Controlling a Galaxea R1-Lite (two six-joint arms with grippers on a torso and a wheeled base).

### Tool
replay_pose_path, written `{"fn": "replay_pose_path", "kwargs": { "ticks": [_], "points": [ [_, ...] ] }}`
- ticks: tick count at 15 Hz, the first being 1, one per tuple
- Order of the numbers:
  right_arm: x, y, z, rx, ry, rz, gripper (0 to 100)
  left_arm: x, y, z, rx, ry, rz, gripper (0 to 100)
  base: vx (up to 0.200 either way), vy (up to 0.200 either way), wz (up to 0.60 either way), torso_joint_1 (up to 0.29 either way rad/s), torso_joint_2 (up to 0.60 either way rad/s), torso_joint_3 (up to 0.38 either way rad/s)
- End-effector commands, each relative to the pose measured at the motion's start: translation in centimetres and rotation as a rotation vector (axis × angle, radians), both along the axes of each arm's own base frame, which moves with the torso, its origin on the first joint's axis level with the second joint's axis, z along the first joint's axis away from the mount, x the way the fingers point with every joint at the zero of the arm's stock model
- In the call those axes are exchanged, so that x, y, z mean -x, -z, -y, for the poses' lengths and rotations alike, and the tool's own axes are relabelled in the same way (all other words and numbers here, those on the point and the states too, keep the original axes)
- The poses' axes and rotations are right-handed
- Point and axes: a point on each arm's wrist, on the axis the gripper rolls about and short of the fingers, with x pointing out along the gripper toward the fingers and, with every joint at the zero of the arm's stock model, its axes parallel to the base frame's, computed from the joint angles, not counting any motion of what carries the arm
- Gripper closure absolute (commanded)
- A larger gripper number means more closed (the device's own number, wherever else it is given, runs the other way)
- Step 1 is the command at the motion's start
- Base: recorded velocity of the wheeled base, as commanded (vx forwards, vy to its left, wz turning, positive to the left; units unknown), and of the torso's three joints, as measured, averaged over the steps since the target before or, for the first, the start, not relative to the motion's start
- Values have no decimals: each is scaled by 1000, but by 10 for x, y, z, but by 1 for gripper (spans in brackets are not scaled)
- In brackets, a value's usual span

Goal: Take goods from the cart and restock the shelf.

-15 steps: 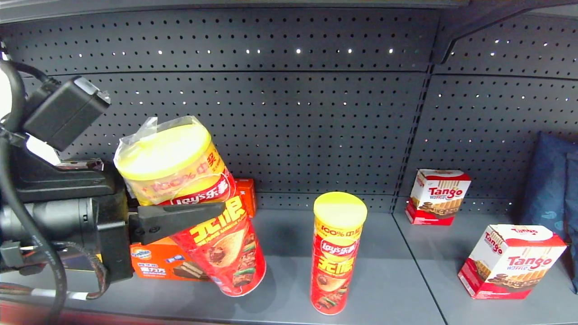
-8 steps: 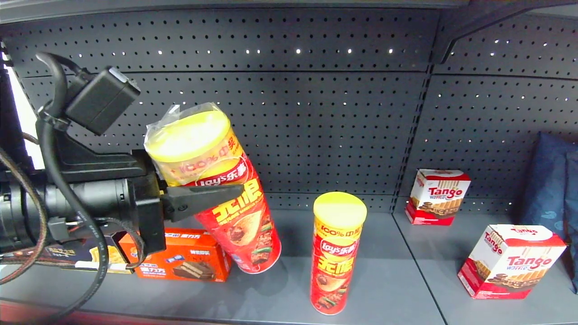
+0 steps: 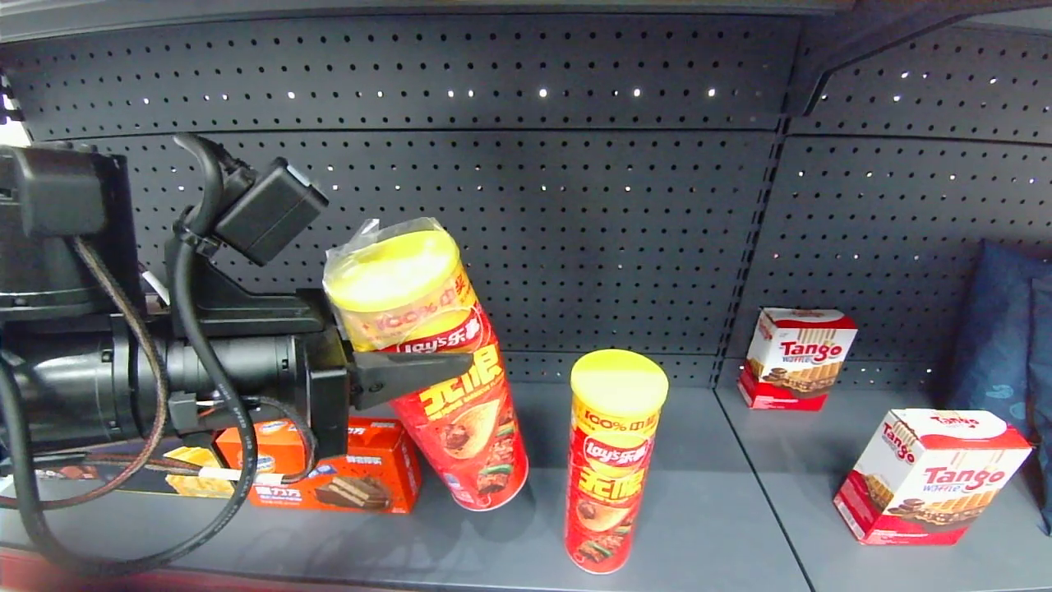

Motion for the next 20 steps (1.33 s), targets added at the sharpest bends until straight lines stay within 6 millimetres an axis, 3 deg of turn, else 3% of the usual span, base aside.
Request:
{"fn": "replay_pose_path", "kwargs": {
  "ticks": [1,9,11,13,17,20],
  "points": [
    [0,0,0,0,-1,-5,0,-3,3,1,-5,2,-11,100,0,0,0,0,0,0],
    [0,0,0,0,-1,-5,0,-32,18,1,-25,-9,0,100,0,0,0,0,0,0],
    [0,0,0,0,-1,-5,0,-49,25,5,-72,5,26,100,0,0,0,0,0,0],
    [0,0,0,0,-1,-5,0,-79,26,13,-103,23,75,100,0,0,0,0,0,0],
    [0,0,0,0,-1,-5,0,-94,23,23,-141,72,18,100,0,0,0,0,0,0],
    [0,0,0,0,-1,-5,0,-120,32,29,-211,134,76,100,0,0,0,0,0,0]
  ]
}}
